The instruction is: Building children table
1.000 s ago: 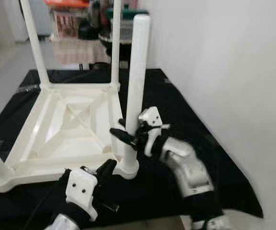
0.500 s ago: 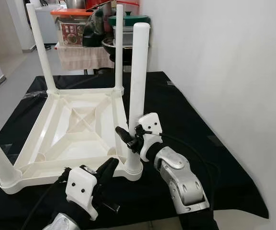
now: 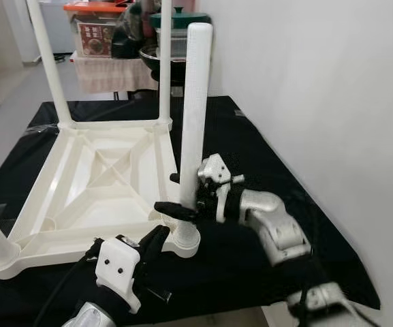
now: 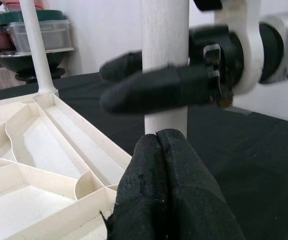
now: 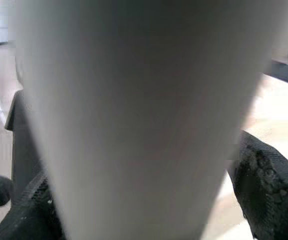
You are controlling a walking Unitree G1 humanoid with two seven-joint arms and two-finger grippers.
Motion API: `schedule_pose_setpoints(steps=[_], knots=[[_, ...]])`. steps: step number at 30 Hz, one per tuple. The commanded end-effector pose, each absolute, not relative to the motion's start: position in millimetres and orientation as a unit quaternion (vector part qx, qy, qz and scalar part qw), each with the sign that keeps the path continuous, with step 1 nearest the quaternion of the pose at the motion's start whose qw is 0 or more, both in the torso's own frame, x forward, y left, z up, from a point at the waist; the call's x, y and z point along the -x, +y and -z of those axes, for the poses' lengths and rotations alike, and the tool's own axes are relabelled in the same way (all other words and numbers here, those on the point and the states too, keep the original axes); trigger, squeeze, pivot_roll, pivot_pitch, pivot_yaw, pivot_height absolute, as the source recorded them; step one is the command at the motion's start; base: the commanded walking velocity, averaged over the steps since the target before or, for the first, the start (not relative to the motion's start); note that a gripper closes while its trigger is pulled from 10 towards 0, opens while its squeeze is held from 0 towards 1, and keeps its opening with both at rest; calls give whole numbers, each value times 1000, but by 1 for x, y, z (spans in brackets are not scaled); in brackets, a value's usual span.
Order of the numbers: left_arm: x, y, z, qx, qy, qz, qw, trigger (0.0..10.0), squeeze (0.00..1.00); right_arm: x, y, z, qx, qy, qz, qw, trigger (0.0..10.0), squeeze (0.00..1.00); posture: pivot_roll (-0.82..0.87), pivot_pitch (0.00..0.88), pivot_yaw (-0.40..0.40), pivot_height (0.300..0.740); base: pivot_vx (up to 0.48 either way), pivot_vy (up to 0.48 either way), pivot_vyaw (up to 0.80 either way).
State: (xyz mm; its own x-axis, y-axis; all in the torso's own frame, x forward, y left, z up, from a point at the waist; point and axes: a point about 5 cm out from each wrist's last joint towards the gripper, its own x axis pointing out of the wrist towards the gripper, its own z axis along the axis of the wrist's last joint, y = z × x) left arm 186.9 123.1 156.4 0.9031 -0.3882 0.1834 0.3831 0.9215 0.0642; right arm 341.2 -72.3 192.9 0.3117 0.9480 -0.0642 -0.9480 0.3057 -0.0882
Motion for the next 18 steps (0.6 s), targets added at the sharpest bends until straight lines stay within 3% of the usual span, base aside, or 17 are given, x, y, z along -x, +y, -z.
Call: schedule_pose_setpoints(steps=[1,5,6,7,18], knots=[[-187,122,-153,-15,-89,196,976,10000,0,-346,-73,-192,32,12,-611,791,10000,0,106,8,-97,740,0,0,0],[-187,122,-153,-15,-89,196,976,10000,0,-355,-79,-194,9,21,-620,785,10000,0,107,8,-98,740,0,0,0],[-187,121,-153,-15,-89,196,976,10000,0,-359,-81,-197,-1,18,-621,784,3294,0,106,7,-97,740,0,0,0],[-187,121,-153,-14,-89,197,976,10000,0,-361,-83,-199,-7,17,-622,782,0,0,106,7,-97,740,0,0,0],[-186,120,-153,-14,-88,197,976,10000,0,-359,-97,-198,-1,5,-649,761,0,0,86,4,-87,740,0,0,0]])
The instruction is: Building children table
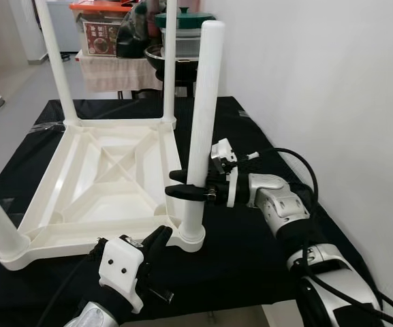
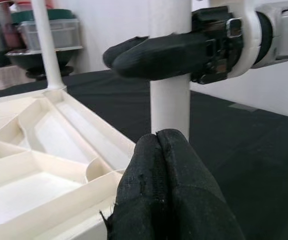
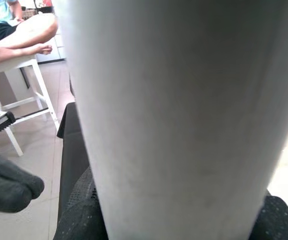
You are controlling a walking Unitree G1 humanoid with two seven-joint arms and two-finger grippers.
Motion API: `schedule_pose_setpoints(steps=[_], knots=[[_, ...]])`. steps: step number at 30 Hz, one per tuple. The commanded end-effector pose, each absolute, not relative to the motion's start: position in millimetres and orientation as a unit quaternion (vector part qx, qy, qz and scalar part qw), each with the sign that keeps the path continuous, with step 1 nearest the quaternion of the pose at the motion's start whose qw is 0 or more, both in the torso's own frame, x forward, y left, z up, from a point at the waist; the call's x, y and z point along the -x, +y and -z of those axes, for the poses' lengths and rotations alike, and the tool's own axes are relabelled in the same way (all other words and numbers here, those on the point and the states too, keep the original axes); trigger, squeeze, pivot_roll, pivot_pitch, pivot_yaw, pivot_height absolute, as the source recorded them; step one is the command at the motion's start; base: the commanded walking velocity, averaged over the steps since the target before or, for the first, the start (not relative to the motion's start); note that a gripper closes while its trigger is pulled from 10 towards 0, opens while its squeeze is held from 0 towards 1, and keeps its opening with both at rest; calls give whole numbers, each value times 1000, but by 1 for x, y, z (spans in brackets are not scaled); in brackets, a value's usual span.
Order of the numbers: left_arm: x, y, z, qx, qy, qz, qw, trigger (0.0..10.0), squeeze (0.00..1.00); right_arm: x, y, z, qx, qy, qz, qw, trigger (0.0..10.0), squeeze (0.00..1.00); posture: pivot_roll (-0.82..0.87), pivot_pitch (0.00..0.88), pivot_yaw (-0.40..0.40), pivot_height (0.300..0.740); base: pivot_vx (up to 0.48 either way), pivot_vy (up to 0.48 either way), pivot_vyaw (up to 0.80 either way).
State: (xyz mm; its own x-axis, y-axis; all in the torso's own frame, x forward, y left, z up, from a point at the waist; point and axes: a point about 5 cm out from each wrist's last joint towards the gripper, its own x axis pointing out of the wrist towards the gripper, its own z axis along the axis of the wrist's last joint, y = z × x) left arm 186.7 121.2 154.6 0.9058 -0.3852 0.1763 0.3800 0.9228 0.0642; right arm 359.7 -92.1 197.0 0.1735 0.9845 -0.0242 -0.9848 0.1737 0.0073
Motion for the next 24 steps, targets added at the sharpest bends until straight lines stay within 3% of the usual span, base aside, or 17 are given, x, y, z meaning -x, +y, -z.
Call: schedule_pose_setpoints(steps=[1,6,7,8,10,11,12,13,14,16,24], knots=[[-186,120,-153,-13,-88,198,976,10000,0,-358,-100,-198,0,1,-648,762,0,0,80,4,-83,740,0,0,0],[-184,120,-154,-11,-89,199,976,10000,0,-359,-127,-202,31,-18,-579,815,0,0,71,15,-81,740,0,0,0],[-184,121,-154,-11,-89,199,976,10000,0,-357,-129,-196,42,-3,-530,847,0,0,62,22,-83,740,0,0,0],[-184,121,-154,-11,-89,199,976,10000,0,-357,-129,-196,42,-3,-530,847,0,0,62,22,-83,740,0,0,0],[-182,122,-155,-11,-89,199,976,10000,0,-353,-128,-183,53,23,-425,903,0,0,56,28,-87,740,0,0,0],[-182,122,-155,-11,-89,199,976,10000,0,-353,-128,-183,53,23,-425,903,0,0,56,28,-87,740,0,0,0],[-182,124,-155,-11,-89,199,976,10000,0,-345,-120,-174,-14,26,-298,954,0,0,45,39,-77,740,0,0,0],[-182,125,-156,-11,-89,198,976,10000,0,-336,-120,-167,-66,39,-204,976,0,0,45,39,-77,740,0,0,0],[-182,125,-156,-11,-89,198,976,10000,0,-336,-120,-167,-66,39,-204,976,0,0,45,39,-77,740,0,0,0],[-182,127,-155,-11,-89,198,976,10000,0,-307,-104,-143,-55,55,-174,982,0,0,37,37,-53,740,0,0,0],[-183,126,-153,-6,-85,204,975,10000,0,-322,-102,-157,2,21,-192,981,0,0,47,20,-60,740,0,0,0]])
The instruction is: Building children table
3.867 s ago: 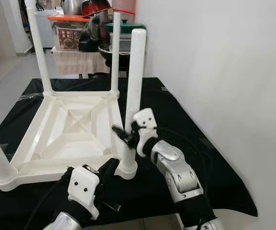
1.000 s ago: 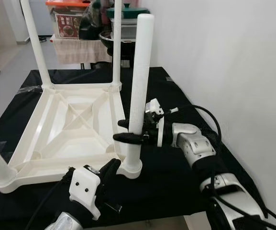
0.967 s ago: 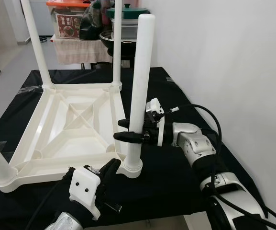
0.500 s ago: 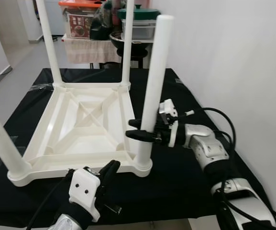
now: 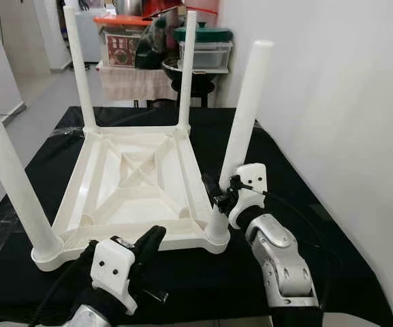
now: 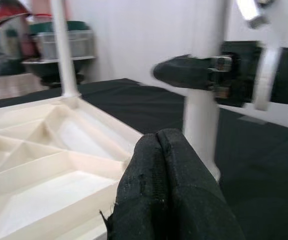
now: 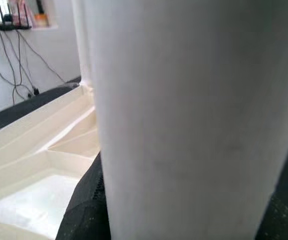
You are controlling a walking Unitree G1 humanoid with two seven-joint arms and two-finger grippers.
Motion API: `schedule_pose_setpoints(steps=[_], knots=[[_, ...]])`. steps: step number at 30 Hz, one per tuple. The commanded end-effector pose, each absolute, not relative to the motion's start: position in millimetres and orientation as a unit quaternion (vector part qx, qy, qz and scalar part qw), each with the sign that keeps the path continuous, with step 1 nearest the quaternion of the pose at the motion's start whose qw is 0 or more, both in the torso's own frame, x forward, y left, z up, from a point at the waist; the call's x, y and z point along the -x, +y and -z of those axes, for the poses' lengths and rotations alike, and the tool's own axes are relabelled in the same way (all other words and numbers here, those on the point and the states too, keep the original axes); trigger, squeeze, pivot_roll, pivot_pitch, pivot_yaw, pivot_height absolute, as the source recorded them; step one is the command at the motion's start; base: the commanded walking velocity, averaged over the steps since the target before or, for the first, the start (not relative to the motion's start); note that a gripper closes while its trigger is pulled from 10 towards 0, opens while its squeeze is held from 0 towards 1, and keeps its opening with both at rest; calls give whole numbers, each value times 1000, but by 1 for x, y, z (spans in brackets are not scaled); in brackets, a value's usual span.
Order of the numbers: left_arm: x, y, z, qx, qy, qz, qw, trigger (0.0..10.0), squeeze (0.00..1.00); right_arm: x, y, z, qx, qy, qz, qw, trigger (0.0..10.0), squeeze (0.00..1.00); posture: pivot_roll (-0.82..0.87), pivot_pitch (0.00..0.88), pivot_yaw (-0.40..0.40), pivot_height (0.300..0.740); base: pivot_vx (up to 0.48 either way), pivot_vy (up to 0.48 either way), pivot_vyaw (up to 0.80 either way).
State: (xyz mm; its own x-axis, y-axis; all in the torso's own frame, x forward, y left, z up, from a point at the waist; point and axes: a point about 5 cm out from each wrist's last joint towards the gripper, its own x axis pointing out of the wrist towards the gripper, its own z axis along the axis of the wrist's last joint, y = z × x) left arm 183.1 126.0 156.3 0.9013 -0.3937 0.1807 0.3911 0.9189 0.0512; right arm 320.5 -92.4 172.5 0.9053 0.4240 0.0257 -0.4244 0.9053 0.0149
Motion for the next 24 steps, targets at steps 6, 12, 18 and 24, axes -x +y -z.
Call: schedule_pose_setpoints(steps=[6,12,18,24], knots=[[-183,125,-152,-7,-87,202,976,10000,0,-321,-93,-168,10,28,-225,974,10000,1000,49,18,-64,740,0,0,0],[-185,124,-152,-5,-87,204,975,10000,0,-330,-86,-201,-3,-28,-388,921,10000,1000,48,10,-67,740,0,0,0],[-186,123,-151,-5,-88,202,975,10000,0,-327,-91,-222,68,-53,-602,794,10000,0,56,3,-76,740,0,0,0],[-187,123,-151,-6,-89,202,975,10000,0,-335,-94,-231,55,-38,-653,754,9922,0,64,0,-77,740,0,0,0]])
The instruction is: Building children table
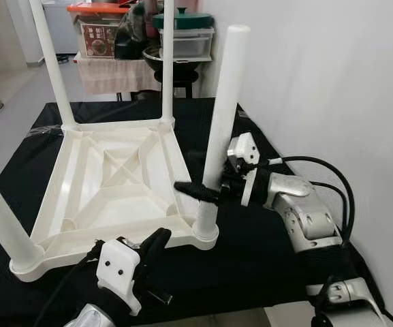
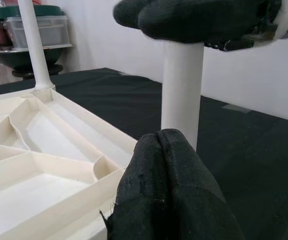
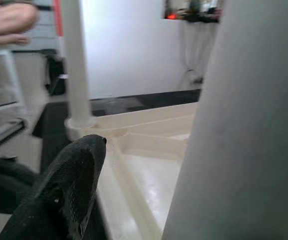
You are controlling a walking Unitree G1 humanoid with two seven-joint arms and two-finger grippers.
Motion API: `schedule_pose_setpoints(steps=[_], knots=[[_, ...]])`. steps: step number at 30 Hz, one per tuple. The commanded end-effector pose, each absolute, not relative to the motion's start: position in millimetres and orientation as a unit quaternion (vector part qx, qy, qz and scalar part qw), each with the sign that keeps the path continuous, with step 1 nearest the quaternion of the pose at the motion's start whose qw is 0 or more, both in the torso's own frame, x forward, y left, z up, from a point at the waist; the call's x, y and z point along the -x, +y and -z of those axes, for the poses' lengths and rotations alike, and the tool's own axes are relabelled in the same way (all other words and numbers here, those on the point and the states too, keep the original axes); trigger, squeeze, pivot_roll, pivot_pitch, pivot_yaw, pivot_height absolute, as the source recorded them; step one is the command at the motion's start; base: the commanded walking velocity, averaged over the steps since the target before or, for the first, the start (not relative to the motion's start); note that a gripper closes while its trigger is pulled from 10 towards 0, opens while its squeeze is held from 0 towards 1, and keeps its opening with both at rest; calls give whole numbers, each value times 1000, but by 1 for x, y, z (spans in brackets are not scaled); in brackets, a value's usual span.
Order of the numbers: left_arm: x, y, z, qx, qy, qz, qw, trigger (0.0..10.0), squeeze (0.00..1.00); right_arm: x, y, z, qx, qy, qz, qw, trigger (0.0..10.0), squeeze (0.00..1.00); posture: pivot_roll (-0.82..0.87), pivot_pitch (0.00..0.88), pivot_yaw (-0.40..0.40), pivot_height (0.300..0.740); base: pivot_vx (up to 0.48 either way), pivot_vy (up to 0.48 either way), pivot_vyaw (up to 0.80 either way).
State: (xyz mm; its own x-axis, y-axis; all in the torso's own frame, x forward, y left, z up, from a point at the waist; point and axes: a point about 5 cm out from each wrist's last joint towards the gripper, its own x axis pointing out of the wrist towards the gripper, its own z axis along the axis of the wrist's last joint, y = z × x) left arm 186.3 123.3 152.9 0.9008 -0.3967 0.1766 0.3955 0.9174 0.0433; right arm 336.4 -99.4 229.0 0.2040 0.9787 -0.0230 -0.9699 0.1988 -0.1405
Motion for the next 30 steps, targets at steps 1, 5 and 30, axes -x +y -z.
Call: schedule_pose_setpoints(steps=[1,5,30], knots=[[-187,123,-151,-6,-89,202,975,10000,0,-337,-95,-233,46,-34,-665,745,2078,0,66,0,-77,740,0,0,0],[-187,122,-152,-6,-89,202,975,10000,0,-339,-95,-232,16,-19,-693,720,0,0,69,0,-78,740,0,0,0],[-190,120,-155,-5,-96,204,974,10000,0,-326,-75,-159,2,49,-259,965,0,0,38,5,-86,740,0,0,0]])
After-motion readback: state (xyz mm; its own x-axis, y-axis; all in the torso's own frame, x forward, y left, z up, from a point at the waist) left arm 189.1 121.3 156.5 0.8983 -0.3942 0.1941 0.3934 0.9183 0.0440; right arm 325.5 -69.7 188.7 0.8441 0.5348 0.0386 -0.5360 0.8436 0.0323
